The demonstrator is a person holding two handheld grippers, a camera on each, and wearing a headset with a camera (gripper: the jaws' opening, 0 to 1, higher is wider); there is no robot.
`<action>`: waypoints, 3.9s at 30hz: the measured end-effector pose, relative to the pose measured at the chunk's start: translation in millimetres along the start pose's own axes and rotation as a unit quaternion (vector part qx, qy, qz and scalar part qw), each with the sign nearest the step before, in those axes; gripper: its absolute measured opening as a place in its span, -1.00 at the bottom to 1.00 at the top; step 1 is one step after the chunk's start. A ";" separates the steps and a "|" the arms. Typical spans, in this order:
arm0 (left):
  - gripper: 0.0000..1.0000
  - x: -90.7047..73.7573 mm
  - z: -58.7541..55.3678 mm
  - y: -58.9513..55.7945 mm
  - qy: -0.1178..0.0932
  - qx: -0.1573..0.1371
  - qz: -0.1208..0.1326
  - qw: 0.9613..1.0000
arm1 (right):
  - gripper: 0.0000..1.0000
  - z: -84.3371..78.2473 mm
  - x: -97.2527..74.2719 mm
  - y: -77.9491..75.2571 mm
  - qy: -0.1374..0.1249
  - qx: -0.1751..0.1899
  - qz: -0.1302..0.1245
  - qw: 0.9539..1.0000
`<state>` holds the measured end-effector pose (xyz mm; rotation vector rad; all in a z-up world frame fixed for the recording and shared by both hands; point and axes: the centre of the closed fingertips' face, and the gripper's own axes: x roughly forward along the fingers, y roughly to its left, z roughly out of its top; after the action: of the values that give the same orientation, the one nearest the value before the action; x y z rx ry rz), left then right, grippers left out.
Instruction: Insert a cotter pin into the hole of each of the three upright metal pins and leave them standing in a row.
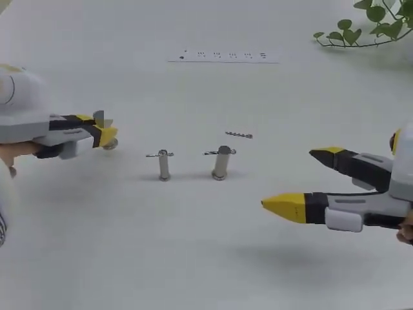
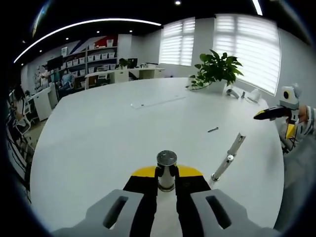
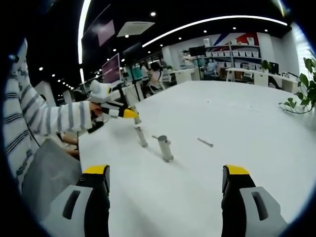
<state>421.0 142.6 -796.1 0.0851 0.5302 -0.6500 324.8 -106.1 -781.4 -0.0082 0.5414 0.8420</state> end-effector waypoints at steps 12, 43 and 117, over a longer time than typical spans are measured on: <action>-0.78 -29.9 -3.3 -47.9 0.014 0.038 -0.005 0.999 | 0.89 7.3 3.3 5.5 -0.006 -0.014 0.009 1.000; -0.78 4.1 -54.7 -112.4 0.053 0.034 -0.034 0.997 | 0.84 2.2 -3.4 8.9 -0.001 -0.026 0.000 1.000; 0.99 -59.9 -74.1 -129.0 0.041 0.017 -0.130 0.991 | 0.53 17.0 31.3 -33.3 0.157 -0.153 0.035 0.975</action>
<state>271.0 90.6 -819.3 0.0756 0.6142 -0.9129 373.0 -102.8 -787.8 -0.4118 0.7062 0.9937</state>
